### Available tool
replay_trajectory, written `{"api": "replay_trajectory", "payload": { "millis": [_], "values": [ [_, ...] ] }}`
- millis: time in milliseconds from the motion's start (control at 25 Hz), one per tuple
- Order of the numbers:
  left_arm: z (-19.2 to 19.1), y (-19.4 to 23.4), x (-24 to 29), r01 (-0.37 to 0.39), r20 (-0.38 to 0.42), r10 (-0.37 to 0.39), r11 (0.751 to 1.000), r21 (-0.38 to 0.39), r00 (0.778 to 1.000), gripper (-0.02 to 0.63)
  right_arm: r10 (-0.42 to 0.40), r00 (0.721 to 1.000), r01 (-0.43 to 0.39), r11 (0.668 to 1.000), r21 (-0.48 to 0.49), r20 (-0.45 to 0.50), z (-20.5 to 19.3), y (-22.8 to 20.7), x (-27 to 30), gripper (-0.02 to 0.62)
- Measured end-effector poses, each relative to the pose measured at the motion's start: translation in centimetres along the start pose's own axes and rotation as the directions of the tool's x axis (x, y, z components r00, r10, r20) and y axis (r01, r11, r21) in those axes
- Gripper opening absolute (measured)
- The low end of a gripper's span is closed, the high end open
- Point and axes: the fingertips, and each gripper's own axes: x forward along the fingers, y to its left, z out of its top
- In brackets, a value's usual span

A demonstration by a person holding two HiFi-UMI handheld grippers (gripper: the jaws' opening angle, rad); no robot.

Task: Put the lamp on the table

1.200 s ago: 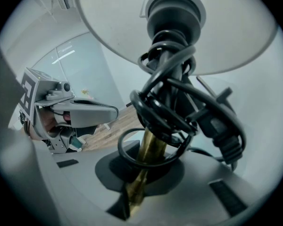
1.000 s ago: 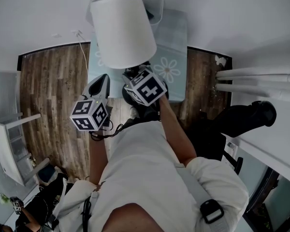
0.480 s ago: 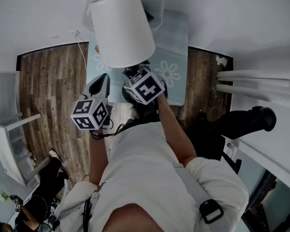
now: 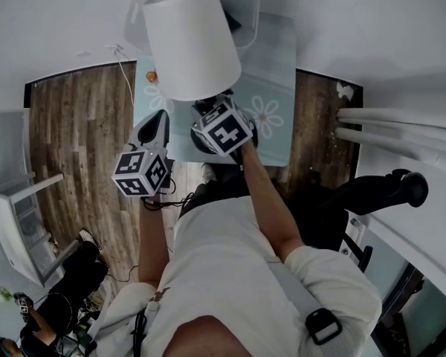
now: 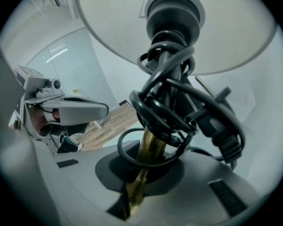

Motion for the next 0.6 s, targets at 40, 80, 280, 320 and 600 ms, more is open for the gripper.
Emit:
{"api": "replay_trajectory", "payload": {
  "millis": [40, 80, 280, 320, 600],
  "values": [
    [-0.1, 0.3, 0.2, -0.004, 0.001, 0.004, 1.0, -0.004, 1.0, 0.0, -0.008, 1.0, 0.008, 1.0, -0.004, 0.0, 0.0, -0.3, 0.3, 0.021],
    [-0.3, 0.6, 0.5, -0.007, 0.002, 0.007, 1.0, -0.009, 1.0, 0.0, -0.017, 1.0, 0.017, 1.0, -0.01, -0.001, -0.1, -0.6, 0.6, 0.021],
    [-1.0, 1.8, 1.5, -0.008, 0.005, 0.008, 1.0, -0.019, 1.0, 0.0, -0.048, 0.999, 0.048, 0.998, -0.04, 0.006, -0.2, -1.9, 2.6, 0.021],
    [-1.1, 2.0, 1.7, -0.006, 0.006, 0.006, 1.0, -0.017, 1.0, 0.0, -0.05, 0.999, 0.05, 0.998, -0.042, 0.013, -0.2, -2.0, 3.0, 0.021],
    [-2.4, 2.3, 2.7, 0.002, -0.004, -0.002, 1.0, -0.009, 1.0, 0.0, -0.059, 0.997, 0.061, 0.997, -0.048, 0.053, -0.6, -2.3, 5.2, 0.021]
  ]
}}
